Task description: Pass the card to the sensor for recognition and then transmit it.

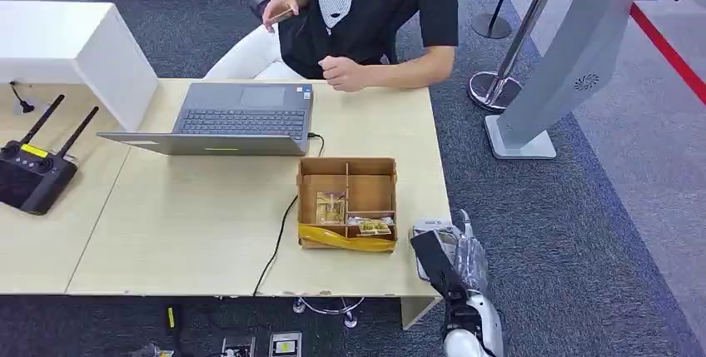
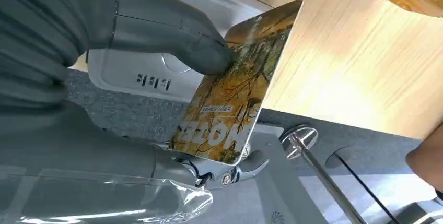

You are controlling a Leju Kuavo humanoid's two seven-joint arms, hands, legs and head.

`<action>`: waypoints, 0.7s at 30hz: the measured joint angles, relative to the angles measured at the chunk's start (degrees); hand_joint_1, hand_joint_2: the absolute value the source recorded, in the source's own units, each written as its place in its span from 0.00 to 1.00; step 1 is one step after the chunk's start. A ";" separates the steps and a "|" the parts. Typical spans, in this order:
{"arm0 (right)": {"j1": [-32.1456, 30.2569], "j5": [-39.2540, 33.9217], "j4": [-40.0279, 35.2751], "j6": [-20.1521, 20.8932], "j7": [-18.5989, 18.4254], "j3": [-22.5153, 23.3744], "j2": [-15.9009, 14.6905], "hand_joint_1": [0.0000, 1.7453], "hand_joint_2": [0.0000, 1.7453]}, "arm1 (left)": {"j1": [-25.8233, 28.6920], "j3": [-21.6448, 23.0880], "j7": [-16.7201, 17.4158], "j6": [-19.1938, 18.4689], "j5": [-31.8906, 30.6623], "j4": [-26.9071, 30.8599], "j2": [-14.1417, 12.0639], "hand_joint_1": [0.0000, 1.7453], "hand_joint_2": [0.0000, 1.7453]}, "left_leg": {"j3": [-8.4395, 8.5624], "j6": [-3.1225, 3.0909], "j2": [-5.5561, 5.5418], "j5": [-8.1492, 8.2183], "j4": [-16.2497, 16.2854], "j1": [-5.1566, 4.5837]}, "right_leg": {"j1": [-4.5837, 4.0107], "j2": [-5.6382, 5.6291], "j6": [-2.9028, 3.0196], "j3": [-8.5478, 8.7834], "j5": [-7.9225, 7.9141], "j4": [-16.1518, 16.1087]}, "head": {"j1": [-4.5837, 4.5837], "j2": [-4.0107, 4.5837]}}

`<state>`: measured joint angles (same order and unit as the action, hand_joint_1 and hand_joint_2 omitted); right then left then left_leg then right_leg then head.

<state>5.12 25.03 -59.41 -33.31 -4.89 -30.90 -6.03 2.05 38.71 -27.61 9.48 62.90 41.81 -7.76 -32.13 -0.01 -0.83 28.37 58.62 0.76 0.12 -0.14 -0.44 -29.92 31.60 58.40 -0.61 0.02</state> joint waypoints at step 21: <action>1.05 17.38 -10.87 -1.59 -6.67 -2.06 -2.08 1.00 1.00 | -1.35 3.54 -1.01 -0.98 2.16 0.68 -1.25 0.00 1.00 | 0.02 0.00 0.01 -0.01 0.01 0.00 | 0.00 0.00 -0.01 0.00 -0.01 0.00 | 0.00 0.00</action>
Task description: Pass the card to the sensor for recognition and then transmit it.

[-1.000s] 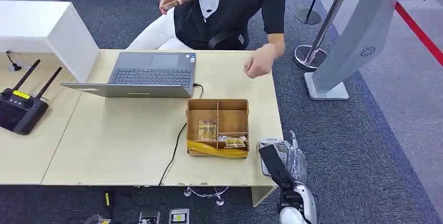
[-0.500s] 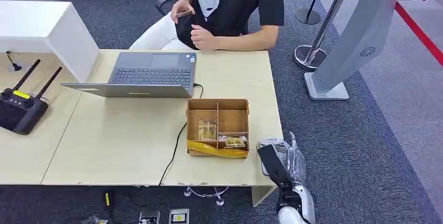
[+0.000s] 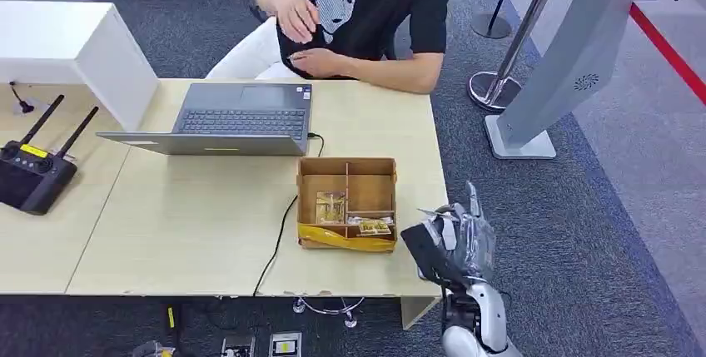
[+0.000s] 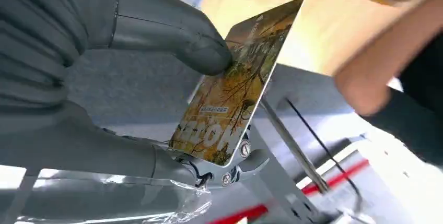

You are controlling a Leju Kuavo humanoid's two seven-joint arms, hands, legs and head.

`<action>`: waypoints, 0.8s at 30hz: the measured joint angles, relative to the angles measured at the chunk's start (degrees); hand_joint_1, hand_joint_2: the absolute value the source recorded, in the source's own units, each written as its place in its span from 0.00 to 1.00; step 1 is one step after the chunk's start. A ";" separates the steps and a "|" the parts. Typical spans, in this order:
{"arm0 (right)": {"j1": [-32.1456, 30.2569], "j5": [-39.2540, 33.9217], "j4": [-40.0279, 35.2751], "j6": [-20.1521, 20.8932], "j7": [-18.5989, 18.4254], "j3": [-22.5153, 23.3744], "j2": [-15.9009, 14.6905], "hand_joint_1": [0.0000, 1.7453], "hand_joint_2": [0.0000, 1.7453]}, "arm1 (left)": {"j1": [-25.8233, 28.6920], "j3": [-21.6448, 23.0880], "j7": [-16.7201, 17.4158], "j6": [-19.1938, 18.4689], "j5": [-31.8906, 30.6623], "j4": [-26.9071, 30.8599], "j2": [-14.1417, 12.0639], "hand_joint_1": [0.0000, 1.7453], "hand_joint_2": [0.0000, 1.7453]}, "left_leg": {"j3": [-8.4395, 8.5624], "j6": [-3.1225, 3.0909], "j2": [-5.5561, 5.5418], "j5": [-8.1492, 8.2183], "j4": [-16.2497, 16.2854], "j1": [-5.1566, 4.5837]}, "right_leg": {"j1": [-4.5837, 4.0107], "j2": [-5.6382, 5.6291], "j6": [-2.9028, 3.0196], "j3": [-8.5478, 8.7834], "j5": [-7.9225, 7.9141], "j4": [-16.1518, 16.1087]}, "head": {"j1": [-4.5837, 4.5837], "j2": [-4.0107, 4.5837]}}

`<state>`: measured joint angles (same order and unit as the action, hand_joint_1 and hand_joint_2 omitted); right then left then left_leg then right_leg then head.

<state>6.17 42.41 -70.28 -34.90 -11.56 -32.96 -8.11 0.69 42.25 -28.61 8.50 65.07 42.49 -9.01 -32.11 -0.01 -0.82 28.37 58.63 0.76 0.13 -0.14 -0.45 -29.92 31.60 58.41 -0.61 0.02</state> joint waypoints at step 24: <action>13.37 5.35 -9.53 17.00 1.57 -1.09 3.93 1.00 1.00 | -6.79 2.38 3.47 -5.40 -6.47 -3.06 1.70 0.00 1.00 | -0.02 0.09 -0.05 -0.10 0.00 0.02 | -0.01 0.01 0.03 0.00 -0.04 0.07 | 0.00 0.00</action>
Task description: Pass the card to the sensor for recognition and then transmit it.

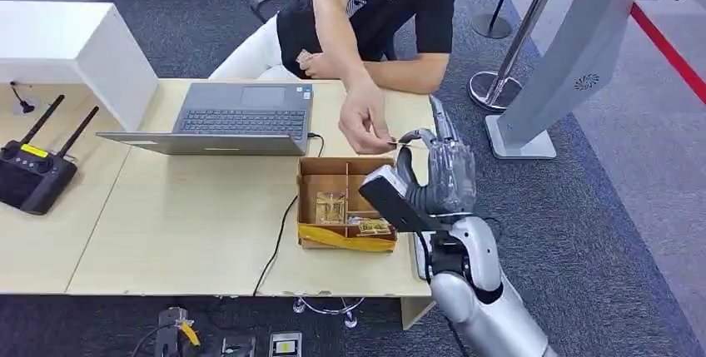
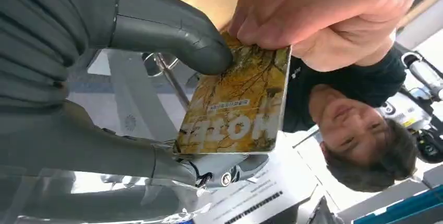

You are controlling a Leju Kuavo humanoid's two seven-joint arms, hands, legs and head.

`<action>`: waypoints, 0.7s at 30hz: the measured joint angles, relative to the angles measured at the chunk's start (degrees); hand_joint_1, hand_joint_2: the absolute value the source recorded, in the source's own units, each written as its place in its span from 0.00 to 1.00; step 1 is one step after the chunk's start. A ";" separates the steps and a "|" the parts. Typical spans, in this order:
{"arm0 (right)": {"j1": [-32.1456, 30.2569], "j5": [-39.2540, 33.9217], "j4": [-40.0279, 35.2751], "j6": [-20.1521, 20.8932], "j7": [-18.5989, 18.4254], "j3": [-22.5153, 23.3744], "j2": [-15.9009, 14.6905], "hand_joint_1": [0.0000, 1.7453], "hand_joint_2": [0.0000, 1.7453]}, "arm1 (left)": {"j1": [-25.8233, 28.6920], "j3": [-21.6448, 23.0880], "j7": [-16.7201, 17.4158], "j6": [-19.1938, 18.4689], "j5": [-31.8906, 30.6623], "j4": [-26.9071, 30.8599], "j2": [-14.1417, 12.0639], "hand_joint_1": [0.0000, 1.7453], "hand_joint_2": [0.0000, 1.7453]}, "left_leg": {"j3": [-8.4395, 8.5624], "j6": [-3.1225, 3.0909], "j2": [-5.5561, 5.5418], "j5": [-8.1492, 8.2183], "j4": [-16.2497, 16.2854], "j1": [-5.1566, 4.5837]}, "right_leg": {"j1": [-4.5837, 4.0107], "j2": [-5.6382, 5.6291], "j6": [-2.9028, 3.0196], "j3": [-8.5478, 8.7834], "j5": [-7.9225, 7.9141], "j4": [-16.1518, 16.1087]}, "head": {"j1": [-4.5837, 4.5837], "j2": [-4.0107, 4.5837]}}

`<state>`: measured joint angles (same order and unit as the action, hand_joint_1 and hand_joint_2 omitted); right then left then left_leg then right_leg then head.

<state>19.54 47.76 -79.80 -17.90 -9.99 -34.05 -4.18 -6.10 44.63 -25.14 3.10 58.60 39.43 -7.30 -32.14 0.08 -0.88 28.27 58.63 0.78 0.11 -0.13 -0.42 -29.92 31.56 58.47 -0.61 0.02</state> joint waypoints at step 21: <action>0.13 4.51 4.09 2.43 -0.99 -2.62 4.13 0.00 1.00 | 0.30 0.04 0.09 -0.65 -1.03 -2.34 0.92 0.00 1.00 | -0.03 0.01 0.00 0.00 0.00 0.01 | 0.00 -0.01 0.00 -0.06 0.01 0.00 | 0.00 0.00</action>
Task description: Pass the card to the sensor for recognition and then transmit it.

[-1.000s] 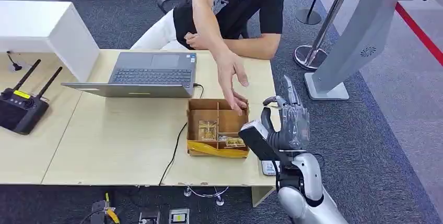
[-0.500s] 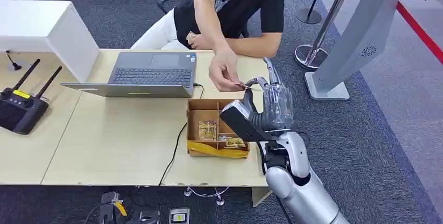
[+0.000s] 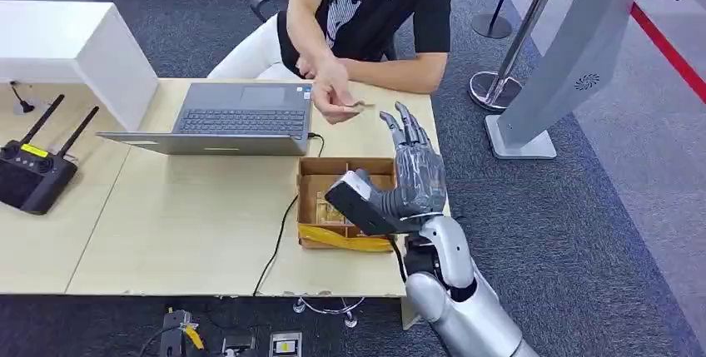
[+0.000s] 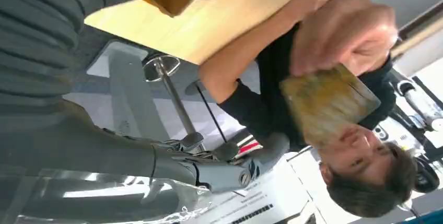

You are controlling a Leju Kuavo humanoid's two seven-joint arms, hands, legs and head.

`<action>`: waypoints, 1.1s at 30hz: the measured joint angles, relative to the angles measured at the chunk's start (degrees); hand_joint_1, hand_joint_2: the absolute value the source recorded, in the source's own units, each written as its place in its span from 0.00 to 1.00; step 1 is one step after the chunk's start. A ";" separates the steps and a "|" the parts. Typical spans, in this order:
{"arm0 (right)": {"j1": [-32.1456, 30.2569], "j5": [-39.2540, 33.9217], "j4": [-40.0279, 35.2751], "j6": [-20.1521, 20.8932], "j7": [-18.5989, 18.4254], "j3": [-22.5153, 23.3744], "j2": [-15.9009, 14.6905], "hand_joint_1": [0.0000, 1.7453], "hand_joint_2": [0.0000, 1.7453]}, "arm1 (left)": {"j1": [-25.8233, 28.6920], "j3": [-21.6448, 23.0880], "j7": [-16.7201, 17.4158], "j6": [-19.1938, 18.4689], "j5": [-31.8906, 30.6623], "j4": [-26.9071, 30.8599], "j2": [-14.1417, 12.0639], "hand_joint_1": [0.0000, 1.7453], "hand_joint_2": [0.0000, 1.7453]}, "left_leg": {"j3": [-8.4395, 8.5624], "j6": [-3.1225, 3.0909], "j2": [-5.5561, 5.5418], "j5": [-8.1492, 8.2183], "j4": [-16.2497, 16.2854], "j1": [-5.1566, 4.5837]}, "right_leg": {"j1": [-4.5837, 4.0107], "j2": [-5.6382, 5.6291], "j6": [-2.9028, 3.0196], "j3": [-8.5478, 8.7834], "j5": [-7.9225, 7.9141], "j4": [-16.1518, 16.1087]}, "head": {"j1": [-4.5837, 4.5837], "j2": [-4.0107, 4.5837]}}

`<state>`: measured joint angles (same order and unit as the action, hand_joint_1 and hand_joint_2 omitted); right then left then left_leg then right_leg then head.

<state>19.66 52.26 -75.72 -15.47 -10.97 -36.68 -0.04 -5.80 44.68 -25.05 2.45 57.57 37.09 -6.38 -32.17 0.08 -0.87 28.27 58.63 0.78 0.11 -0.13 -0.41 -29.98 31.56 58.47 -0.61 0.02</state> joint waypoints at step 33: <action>-15.58 24.10 -22.40 16.13 -11.67 -2.10 -7.76 0.00 1.00 | 2.16 -0.46 0.41 0.94 -2.62 1.05 -0.31 0.00 1.00 | 0.03 0.03 0.05 0.02 -0.01 0.00 | 0.00 -0.01 0.00 0.01 -0.01 -0.02 | 0.00 0.00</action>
<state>4.09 76.37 -98.12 0.66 -22.65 -38.77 -7.80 -3.64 44.22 -24.64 3.39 54.95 38.14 -6.69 -32.14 0.11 -0.82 28.28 58.62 0.78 0.11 -0.14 -0.41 -29.97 31.56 58.45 -0.61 0.02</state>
